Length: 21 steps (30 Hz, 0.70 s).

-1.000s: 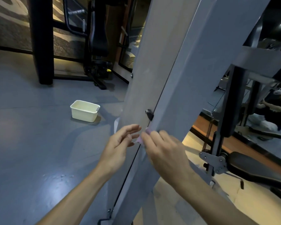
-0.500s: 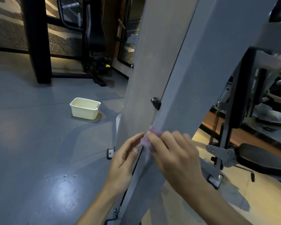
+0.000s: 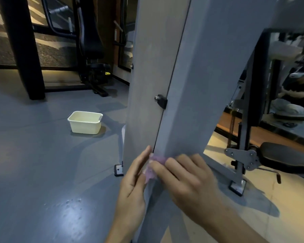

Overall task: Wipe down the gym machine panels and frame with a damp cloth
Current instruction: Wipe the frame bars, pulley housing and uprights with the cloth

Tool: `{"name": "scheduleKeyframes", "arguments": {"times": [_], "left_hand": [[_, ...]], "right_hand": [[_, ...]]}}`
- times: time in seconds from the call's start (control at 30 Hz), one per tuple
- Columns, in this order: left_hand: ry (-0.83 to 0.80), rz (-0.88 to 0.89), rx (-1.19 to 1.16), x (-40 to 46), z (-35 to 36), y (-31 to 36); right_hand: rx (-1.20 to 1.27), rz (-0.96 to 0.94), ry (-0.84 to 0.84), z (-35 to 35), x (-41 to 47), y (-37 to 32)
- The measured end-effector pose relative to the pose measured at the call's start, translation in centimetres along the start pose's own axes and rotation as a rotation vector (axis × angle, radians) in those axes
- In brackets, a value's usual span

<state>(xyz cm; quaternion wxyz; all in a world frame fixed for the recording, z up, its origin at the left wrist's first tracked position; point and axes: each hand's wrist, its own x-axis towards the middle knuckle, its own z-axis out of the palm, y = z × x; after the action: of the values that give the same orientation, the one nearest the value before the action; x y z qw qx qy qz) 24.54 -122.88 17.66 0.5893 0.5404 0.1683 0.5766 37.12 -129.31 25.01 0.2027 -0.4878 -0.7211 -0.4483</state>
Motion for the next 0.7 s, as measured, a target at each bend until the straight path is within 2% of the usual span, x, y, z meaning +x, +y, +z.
{"name": "scheduleKeyframes", "arguments": {"times": [0.07, 0.2, 0.3, 0.4, 0.47, 0.57, 0.7], "left_hand": [[0.028, 0.000, -0.031, -0.1, 0.5, -0.1], [0.022, 0.003, 0.022, 0.1, -0.1, -0.5], [0.035, -0.010, -0.028, 0.3, -0.2, -0.2], [-0.018, -0.051, -0.028, 0.1, 0.0, -0.2], [0.006, -0.080, -0.060, 0.2, -0.4, -0.4], [0.059, -0.058, -0.068, 0.5, -0.3, -0.3], [0.109, -0.060, -0.105, 0.4, 0.0, 0.1]], "right_hand": [[-0.041, 0.017, 0.080, -1.2, 2.1, 1.8], [-0.034, 0.174, 0.288, -1.1, 4.5, 3.1], [0.054, 0.178, 0.205, 1.2, 0.9, -0.2], [0.053, 0.107, 0.043, 3.1, -3.7, -2.9], [0.038, 0.039, 0.016, 3.0, -4.2, -2.6], [-0.003, 0.041, 0.077, 0.8, -0.9, 0.0], [0.011, 0.199, 0.224, 0.1, 2.4, 1.2]]}}
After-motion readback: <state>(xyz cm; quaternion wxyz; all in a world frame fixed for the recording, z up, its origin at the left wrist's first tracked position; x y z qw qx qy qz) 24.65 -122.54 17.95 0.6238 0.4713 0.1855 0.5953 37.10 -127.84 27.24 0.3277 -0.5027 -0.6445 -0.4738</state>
